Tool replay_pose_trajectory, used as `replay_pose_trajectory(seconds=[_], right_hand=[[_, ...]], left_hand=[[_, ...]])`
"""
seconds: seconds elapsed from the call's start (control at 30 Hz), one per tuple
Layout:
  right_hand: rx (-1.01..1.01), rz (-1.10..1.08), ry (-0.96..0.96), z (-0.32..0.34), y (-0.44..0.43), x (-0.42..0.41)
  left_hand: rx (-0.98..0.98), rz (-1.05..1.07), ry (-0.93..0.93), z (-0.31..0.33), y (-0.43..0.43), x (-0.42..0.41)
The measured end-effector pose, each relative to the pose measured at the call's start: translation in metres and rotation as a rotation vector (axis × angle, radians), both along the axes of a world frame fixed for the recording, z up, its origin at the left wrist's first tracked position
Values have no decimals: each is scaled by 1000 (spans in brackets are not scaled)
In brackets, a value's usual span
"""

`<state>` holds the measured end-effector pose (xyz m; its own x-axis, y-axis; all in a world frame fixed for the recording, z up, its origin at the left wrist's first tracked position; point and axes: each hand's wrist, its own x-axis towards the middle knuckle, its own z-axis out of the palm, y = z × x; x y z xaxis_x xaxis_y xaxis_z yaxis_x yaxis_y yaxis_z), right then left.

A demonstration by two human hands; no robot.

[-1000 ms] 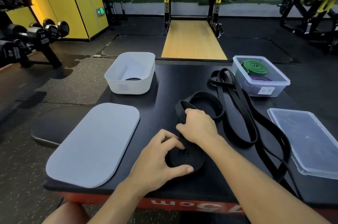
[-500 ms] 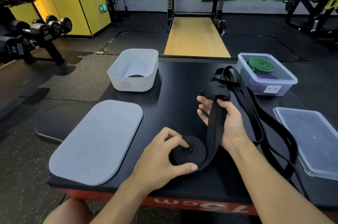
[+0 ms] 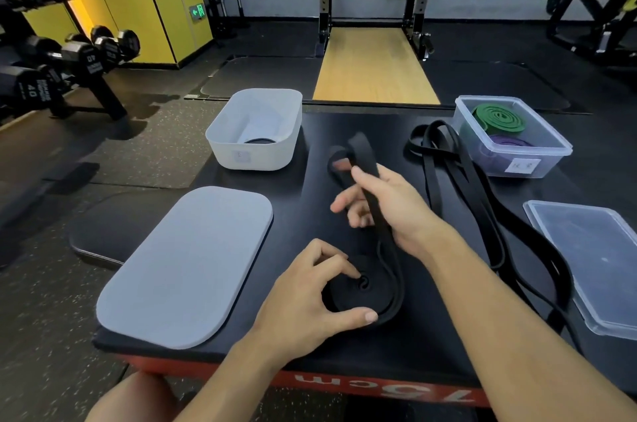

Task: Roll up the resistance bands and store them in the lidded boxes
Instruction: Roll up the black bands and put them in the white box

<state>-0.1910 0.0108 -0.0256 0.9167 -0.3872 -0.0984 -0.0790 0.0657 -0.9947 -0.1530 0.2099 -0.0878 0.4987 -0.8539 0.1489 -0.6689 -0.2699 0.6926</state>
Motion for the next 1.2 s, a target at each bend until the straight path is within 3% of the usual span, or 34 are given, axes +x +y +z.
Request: replay_pose_trajectory(seconds=[0.1, 0.17, 0.27, 0.33, 0.57, 0.7, 0.83, 0.93, 1.0, 1.1, 1.2], right_hand=[[335, 25, -159, 5, -2, -5], [369, -119, -69, -5, -9, -1], [-256, -371, 310, -27, -19, 7], [-531, -411, 402, -35, -23, 6], [-651, -528, 360, -20, -29, -23], [-707, -238, 641, -14, -13, -68], [-756, -226, 492, -30, 2, -78], [-505, -199, 293, -30, 9, -78], [-483, -211, 283, -34, 8, -79], [-709, -312, 344, -45, 1, -77], [-623, -406, 298, -45, 1, -75]], left_hand=[[-1, 6, 6, 0, 0, 0], [5, 7, 7, 1, 0, -1], [2, 2, 8, 2, 0, -2], [2, 0, 6, 2, 1, -1], [0, 9, 10, 2, 1, -2], [-8, 7, 7, 2, 1, -3], [-12, 10, 6, 2, 0, -3], [-4, 15, 3, 3, 1, -3], [4, 19, 4, 3, 1, -4], [5, 22, 11, 3, 1, -3], [5, 22, 20, 3, 0, -4]])
